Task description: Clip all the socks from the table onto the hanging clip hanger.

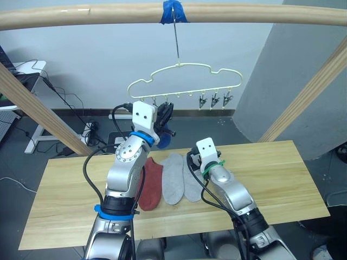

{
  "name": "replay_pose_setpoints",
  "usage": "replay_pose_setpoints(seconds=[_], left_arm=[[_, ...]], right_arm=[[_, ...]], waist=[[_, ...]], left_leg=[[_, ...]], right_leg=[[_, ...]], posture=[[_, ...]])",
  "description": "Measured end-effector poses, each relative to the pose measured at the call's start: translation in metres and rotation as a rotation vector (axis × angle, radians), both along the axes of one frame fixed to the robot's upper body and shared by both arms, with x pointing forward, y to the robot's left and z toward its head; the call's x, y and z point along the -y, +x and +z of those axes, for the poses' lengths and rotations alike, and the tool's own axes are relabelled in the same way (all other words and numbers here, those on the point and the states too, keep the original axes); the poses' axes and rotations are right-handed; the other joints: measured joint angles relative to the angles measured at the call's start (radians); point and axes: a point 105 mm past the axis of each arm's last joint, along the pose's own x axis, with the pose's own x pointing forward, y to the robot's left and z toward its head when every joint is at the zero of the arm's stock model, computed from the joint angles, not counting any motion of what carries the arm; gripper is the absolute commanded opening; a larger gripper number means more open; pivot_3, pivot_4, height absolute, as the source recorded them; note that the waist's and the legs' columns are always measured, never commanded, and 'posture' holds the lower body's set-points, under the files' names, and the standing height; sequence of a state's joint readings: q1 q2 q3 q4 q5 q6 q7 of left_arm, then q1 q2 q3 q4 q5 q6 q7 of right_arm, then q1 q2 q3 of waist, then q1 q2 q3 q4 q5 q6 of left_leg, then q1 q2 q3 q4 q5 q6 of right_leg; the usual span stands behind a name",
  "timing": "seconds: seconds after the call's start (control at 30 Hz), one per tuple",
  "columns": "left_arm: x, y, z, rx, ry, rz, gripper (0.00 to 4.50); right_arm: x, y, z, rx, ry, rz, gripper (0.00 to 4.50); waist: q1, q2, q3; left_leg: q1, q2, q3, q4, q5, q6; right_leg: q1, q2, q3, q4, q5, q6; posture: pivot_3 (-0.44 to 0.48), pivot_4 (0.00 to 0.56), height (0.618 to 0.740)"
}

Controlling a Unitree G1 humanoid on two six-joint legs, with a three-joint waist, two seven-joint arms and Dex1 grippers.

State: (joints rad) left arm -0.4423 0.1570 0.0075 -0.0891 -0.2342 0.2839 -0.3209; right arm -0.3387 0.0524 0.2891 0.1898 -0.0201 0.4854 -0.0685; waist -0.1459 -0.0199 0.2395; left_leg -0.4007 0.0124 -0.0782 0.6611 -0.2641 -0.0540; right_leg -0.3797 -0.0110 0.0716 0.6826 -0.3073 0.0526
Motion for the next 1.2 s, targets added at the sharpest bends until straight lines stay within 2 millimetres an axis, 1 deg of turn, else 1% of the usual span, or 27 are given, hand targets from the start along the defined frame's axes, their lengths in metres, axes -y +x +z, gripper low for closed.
replay_pose_setpoints(seconds=[0.03, 0.1, 0.13, 0.17, 0.23, 0.33, 0.4, 0.53, 0.6, 0.67, 0.7, 0.8, 0.9, 1.0, 1.1, 1.2], left_arm=[[0.0, 0.0, 0.0, -0.001, 0.001, 0.0, 0.29], [0.0, 0.0, -0.001, -0.009, 0.005, -0.001, 0.29], [-0.001, 0.0, -0.002, -0.011, 0.007, 0.001, 0.29], [-0.001, 0.0, -0.002, -0.013, 0.009, 0.002, 0.29], [-0.003, 0.0, -0.002, -0.014, 0.015, 0.005, 0.29], [-0.002, -0.001, -0.001, -0.009, 0.017, -0.001, 0.29], [-0.001, -0.002, 0.0, -0.006, 0.016, -0.013, 0.29], [0.0, -0.003, -0.001, -0.034, -0.005, -0.045, 0.29], [0.001, -0.005, -0.001, -0.047, -0.023, -0.074, 0.29], [0.0, -0.006, 0.001, -0.062, -0.039, -0.101, 0.29], [-0.001, -0.007, 0.002, -0.07, -0.044, -0.114, 0.29], [-0.002, -0.01, 0.003, -0.1, -0.061, -0.158, 0.29], [-0.001, -0.014, 0.004, -0.122, -0.069, -0.198, 0.29], [-0.005, -0.014, 0.006, -0.145, -0.089, -0.209, 0.29], [-0.007, -0.014, 0.008, -0.152, -0.096, -0.215, 0.29], [-0.006, -0.014, 0.009, -0.162, -0.102, -0.231, 0.29]], right_arm=[[-0.001, 0.0, -0.003, -0.013, 0.006, -0.008, 4.5], [0.001, 0.0, -0.018, -0.06, 0.004, -0.036, 4.5], [0.003, 0.0, -0.025, -0.077, -0.001, -0.044, 4.5], [0.005, 0.0, -0.031, -0.095, -0.005, -0.048, 4.33], [0.001, 0.002, -0.032, -0.088, -0.001, -0.035, 3.92], [-0.006, 0.006, -0.032, -0.084, 0.006, -0.006, 2.88], [-0.007, 0.007, -0.033, -0.082, 0.012, 0.007, 2.22], [0.001, 0.009, -0.033, -0.063, -0.024, 0.042, 0.77], [0.007, 0.008, -0.029, -0.034, -0.068, 0.086, 0.02], [0.011, 0.007, -0.016, 0.032, -0.131, 0.172, 0.0], [0.012, 0.006, -0.006, 0.076, -0.162, 0.221, 0.0], [0.006, 0.001, 0.029, 0.213, -0.249, 0.379, 0.0], [-0.003, -0.007, 0.06, 0.307, -0.304, 0.502, 0.0], [-0.004, -0.011, 0.083, 0.353, -0.358, 0.581, 0.0], [-0.002, -0.013, 0.093, 0.367, -0.397, 0.61, 0.0], [-0.001, -0.013, 0.096, 0.363, -0.419, 0.632, 0.0]], waist=[[0.0, 0.0, 0.0], [-0.001, 0.0, 0.0], [-0.001, 0.0, 0.0], [-0.001, 0.0, 0.0], [-0.002, 0.0, 0.0], [-0.003, 0.0, 0.0], [-0.005, 0.0, 0.0], [-0.003, 0.0, 0.0], [-0.002, 0.0, 0.0], [-0.003, 0.001, 0.0], [-0.003, 0.001, 0.0], [-0.006, 0.001, 0.0], [-0.01, 0.001, 0.0], [-0.012, 0.001, 0.0], [-0.013, 0.001, 0.0], [-0.015, 0.001, 0.0]], left_leg=[[0.0, 0.0, 0.0, 0.0, 0.0, 0.0], [0.0, 0.0, 0.0, 0.0, 0.0, 0.0], [0.0, 0.0, 0.0, 0.0, 0.0, 0.0], [0.0, 0.0, 0.0, 0.0, 0.0, 0.0], [0.0, 0.0, 0.0, 0.0, 0.0, 0.0], [0.001, 0.0, 0.0, 0.0, 0.0, 0.0], [0.001, 0.0, 0.0, 0.0, 0.0, 0.0], [0.001, 0.0, 0.0, 0.001, 0.0, 0.0], [0.001, 0.0, 0.0, 0.001, 0.0, 0.0], [0.0, 0.0, 0.0, 0.0, 0.0, 0.0], [0.0, 0.0, 0.0, 0.0, 0.0, 0.0], [0.001, 0.0, 0.0, 0.0, 0.0, 0.0], [0.001, 0.0, -0.001, 0.0, 0.0, 0.0], [0.0, 0.0, -0.001, 0.001, 0.0, 0.0], [0.0, 0.0, -0.001, 0.0, 0.0, 0.0], [0.0, 0.0, -0.001, 0.0, 0.0, 0.0]], right_leg=[[0.0, 0.0, 0.0, 0.0, 0.0, 0.0], [0.0, 0.0, 0.0, 0.0, 0.0, 0.0], [0.0, 0.0, 0.0, 0.0, 0.0, 0.0], [0.0, 0.0, 0.0, 0.001, 0.0, 0.0], [0.0, 0.0, 0.0, 0.001, 0.0, 0.0], [0.0, 0.001, 0.0, 0.002, 0.0, 0.0], [0.0, 0.001, 0.0, 0.003, 0.0, 0.0], [0.0, 0.0, 0.0, 0.003, 0.0, 0.0], [0.0, 0.0, 0.0, 0.003, 0.0, 0.0], [0.0, 0.0, 0.0, 0.002, 0.0, 0.0], [0.0, 0.0, 0.0, 0.002, 0.0, 0.0], [-0.001, 0.001, 0.0, 0.002, 0.0, 0.0], [0.0, 0.002, 0.0, 0.002, 0.0, 0.0], [0.0, 0.001, 0.0, 0.002, 0.0, 0.0], [0.0, 0.001, -0.001, 0.001, 0.0, 0.0], [0.0, 0.0, -0.001, 0.0, 0.0, 0.0]], posture=[[-0.221, 0.213, 0.74], [-0.221, 0.213, 0.74], [-0.207, 0.214, 0.74], [-0.207, 0.214, 0.74], [-0.207, 0.214, 0.74], [-0.207, 0.214, 0.74], [-0.206, 0.217, 0.74], [-0.205, 0.221, 0.74], [-0.205, 0.224, 0.74], [-0.207, 0.226, 0.74], [-0.211, 0.228, 0.74], [-0.217, 0.231, 0.74], [-0.228, 0.233, 0.74], [-0.233, 0.23, 0.74], [-0.24, 0.228, 0.74], [-0.247, 0.226, 0.74]])
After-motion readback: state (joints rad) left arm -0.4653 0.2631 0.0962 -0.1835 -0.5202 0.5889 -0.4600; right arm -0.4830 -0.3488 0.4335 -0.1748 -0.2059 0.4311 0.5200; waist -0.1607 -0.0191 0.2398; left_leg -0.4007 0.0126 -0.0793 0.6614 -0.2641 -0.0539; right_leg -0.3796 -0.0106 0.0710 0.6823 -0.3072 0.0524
